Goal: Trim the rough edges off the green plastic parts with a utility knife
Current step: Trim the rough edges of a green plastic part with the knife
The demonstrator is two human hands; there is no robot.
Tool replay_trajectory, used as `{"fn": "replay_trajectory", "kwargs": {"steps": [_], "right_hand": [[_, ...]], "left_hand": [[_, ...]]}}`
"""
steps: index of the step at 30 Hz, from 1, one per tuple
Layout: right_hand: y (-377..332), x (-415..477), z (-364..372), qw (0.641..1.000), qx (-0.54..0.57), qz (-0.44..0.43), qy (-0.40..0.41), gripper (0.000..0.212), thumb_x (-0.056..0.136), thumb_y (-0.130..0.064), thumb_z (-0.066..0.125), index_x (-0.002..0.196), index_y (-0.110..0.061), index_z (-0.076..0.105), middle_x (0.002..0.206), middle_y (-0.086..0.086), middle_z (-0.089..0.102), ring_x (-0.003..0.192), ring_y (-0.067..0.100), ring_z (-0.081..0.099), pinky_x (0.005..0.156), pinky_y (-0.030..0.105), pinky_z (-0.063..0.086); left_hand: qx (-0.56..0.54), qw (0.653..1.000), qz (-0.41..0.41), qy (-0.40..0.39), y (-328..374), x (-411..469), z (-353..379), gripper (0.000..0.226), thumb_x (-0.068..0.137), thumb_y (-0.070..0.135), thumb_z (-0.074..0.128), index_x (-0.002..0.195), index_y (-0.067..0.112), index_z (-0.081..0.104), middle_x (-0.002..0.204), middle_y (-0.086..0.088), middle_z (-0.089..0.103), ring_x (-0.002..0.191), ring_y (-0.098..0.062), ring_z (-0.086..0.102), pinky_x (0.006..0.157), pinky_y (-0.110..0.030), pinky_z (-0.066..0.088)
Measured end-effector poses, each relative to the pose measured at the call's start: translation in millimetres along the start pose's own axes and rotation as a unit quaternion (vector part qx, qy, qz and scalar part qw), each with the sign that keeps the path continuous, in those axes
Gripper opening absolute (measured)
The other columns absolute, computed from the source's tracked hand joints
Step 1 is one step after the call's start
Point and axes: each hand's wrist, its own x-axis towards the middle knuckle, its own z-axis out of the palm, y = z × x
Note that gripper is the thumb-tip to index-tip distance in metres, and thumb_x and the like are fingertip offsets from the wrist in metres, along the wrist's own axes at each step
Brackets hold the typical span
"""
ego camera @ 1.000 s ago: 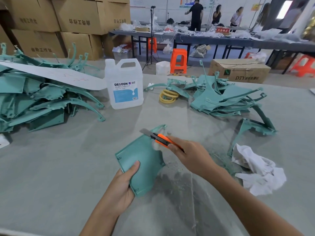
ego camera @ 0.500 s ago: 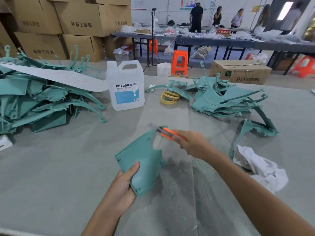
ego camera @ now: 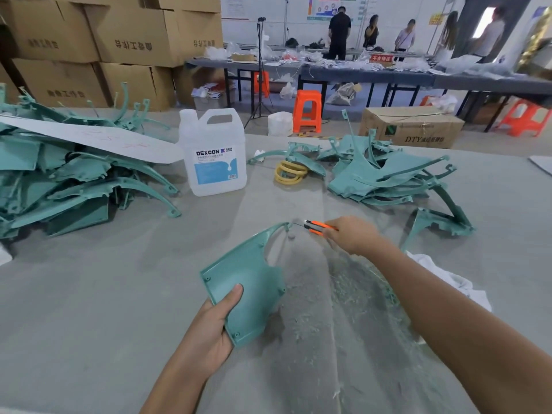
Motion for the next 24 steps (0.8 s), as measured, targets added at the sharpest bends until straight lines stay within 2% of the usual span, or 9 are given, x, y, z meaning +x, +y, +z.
{"fn": "replay_trajectory", "kwargs": {"steps": [5,8,9,11,12,14,16,19,24], "right_hand": [[2,-11,3,0.995,0.04,-0.012,0.088,0.034,0.107,-0.044,0.037,0.123,-0.027,0.062,0.1,0.001,0.07,0.087,0.023,0.063,0.072,0.036,0.05],[5,-30,3,0.984,0.131,-0.003,0.124,0.032,0.106,-0.048,0.037,0.109,-0.026,0.061,0.082,-0.002,0.065,0.074,0.022,0.062,0.064,0.037,0.048],[7,-38,3,0.979,0.158,0.003,0.127,0.034,0.106,-0.049,0.038,0.102,-0.023,0.06,0.078,0.001,0.064,0.071,0.025,0.063,0.063,0.04,0.05],[8,-56,7,0.967,0.217,0.019,0.133,0.034,0.104,-0.05,0.04,0.099,-0.022,0.059,0.079,0.008,0.064,0.07,0.029,0.063,0.066,0.047,0.054],[8,-68,12,0.96,0.243,0.025,0.138,0.031,0.104,-0.048,0.042,0.102,-0.023,0.059,0.079,0.009,0.065,0.069,0.03,0.063,0.067,0.049,0.056],[6,-95,24,0.951,0.274,0.018,0.145,0.022,0.103,-0.045,0.046,0.109,-0.029,0.059,0.077,0.005,0.065,0.066,0.025,0.063,0.067,0.051,0.057],[2,-126,38,0.948,0.287,-0.008,0.136,0.017,0.101,-0.048,0.048,0.112,-0.04,0.058,0.076,0.0,0.066,0.061,0.016,0.063,0.063,0.045,0.056],[-8,-167,48,0.945,0.303,-0.047,0.117,0.016,0.098,-0.057,0.048,0.11,-0.055,0.057,0.075,-0.008,0.066,0.057,0.008,0.061,0.057,0.031,0.05],[-23,-198,45,0.937,0.317,-0.104,0.102,0.036,0.092,-0.071,0.042,0.119,-0.054,0.059,0.075,-0.002,0.065,0.056,0.007,0.057,0.053,0.025,0.043]], "left_hand": [[0.046,0.999,0.021,-0.012,2,-4,10,0.03,0.095,0.014,0.059,0.121,0.006,0.071,0.126,-0.021,0.068,0.11,-0.037,0.069,0.079,-0.041,0.06],[0.221,0.968,0.116,-0.011,16,-11,20,0.032,0.094,0.024,0.064,0.121,0.009,0.07,0.115,-0.009,0.075,0.105,-0.027,0.072,0.082,-0.029,0.059],[0.345,0.924,0.164,-0.013,23,-15,23,0.028,0.095,0.033,0.065,0.117,0.017,0.072,0.108,0.005,0.077,0.1,-0.014,0.073,0.082,-0.019,0.055],[0.588,0.77,0.247,-0.005,35,-18,25,0.025,0.097,0.045,0.056,0.11,0.03,0.072,0.09,0.029,0.071,0.086,0.008,0.066,0.072,-0.006,0.044],[0.662,0.703,0.259,-0.005,39,-19,25,0.025,0.099,0.046,0.053,0.115,0.036,0.069,0.087,0.032,0.069,0.085,0.009,0.065,0.071,-0.005,0.041],[0.732,0.635,0.248,-0.007,38,-19,29,0.033,0.102,0.041,0.052,0.133,0.044,0.059,0.11,0.023,0.072,0.107,-0.006,0.066,0.082,-0.014,0.045],[0.744,0.626,0.232,-0.003,31,-20,30,0.042,0.102,0.035,0.053,0.142,0.048,0.05,0.131,0.013,0.066,0.119,-0.017,0.061,0.092,-0.026,0.045],[0.765,0.6,0.232,0.003,25,-21,32,0.053,0.099,0.024,0.055,0.145,0.049,0.045,0.132,0.01,0.066,0.113,-0.024,0.064,0.089,-0.033,0.046],[0.792,0.571,0.216,0.001,21,-22,35,0.058,0.096,0.021,0.054,0.147,0.047,0.042,0.135,0.009,0.065,0.112,-0.027,0.063,0.088,-0.036,0.045]]}}
